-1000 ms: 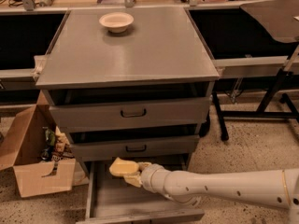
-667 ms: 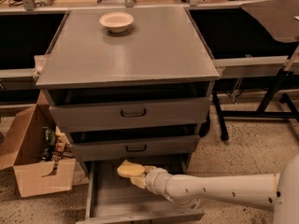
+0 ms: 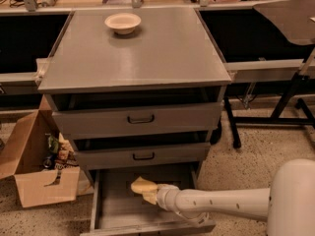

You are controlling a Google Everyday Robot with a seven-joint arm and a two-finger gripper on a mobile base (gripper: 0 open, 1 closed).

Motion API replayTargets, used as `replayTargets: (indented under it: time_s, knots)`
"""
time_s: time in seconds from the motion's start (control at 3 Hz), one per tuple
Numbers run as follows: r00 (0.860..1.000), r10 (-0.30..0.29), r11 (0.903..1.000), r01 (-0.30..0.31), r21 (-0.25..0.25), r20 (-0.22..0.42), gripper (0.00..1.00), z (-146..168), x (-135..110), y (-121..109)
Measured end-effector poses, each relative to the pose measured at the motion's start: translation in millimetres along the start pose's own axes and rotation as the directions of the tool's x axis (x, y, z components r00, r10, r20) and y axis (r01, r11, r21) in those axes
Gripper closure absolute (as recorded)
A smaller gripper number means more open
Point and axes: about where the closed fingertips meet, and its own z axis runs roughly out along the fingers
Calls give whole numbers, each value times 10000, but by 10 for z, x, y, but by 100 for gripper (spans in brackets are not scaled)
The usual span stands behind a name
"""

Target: Place sponge into bottom drawer

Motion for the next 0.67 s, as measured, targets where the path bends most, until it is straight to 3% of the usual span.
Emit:
replayTargets:
  time_s: [0.67]
  knots:
    - [9906,905,9955,-928,-177,-1029,100,254,776,200]
